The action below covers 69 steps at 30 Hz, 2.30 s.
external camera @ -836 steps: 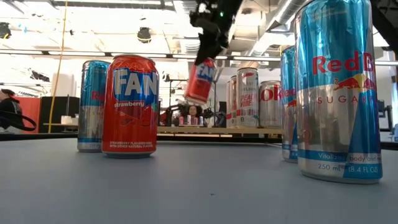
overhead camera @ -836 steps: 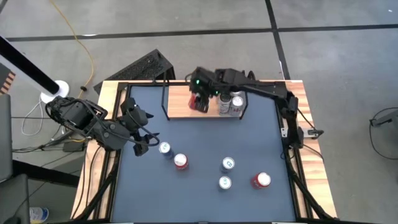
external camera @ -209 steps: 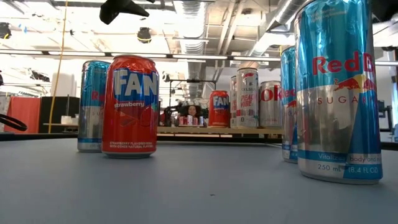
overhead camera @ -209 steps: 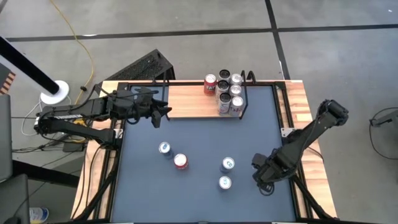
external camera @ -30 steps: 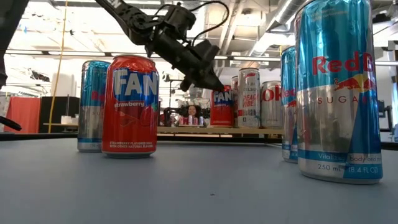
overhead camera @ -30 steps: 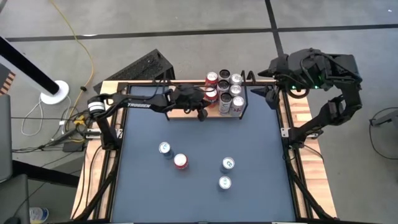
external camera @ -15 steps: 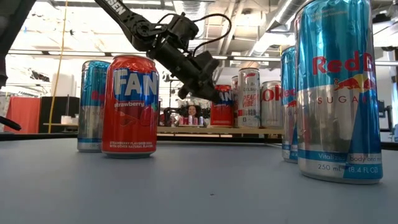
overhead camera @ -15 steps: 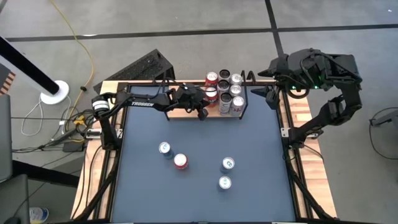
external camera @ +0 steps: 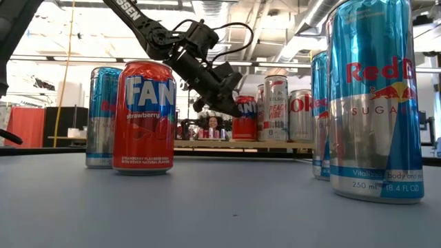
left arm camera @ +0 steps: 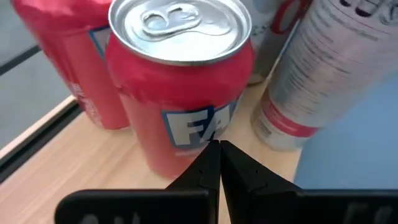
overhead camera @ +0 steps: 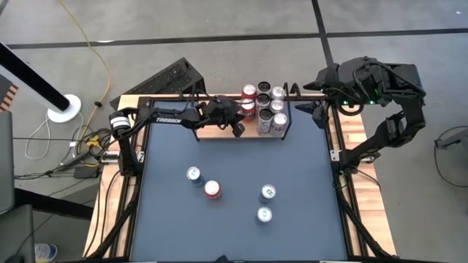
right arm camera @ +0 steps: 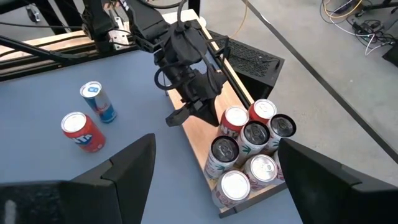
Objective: Place canned beverage on shelf
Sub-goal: Put the right red soda can on the shelf aligned with the other red soda can, then put the red soda can on the shelf aligned with the other red soda cans
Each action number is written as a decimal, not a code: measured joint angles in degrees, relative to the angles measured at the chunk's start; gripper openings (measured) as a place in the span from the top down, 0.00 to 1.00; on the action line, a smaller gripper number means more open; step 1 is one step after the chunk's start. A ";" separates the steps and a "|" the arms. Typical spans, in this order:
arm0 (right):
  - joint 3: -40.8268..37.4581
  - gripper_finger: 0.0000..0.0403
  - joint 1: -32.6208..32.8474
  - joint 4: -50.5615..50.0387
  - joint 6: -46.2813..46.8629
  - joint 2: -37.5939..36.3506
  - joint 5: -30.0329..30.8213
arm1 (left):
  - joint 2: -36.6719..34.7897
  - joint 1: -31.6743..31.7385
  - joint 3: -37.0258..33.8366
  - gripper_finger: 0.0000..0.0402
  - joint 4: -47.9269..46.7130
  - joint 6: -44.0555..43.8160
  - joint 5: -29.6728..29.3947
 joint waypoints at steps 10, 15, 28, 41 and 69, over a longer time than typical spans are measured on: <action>0.00 0.21 0.00 0.00 0.02 0.00 -0.02 | 0.00 -0.03 0.00 1.00 2.50 -1.67 0.67; 0.00 0.21 -0.02 0.00 0.02 0.02 -0.02 | -0.01 -0.11 0.00 1.00 2.96 -1.46 -0.80; -0.04 0.21 -0.02 -0.27 -0.31 2.95 -0.48 | -1.42 0.10 0.02 1.00 3.73 -2.54 2.71; -0.04 0.21 0.72 -0.31 -4.83 3.28 -2.12 | -29.16 -5.99 0.10 0.98 -24.58 3.72 10.70; -4.38 0.21 2.22 1.40 -9.86 4.22 -9.33 | -22.88 -37.12 20.02 0.38 -61.87 -12.85 14.21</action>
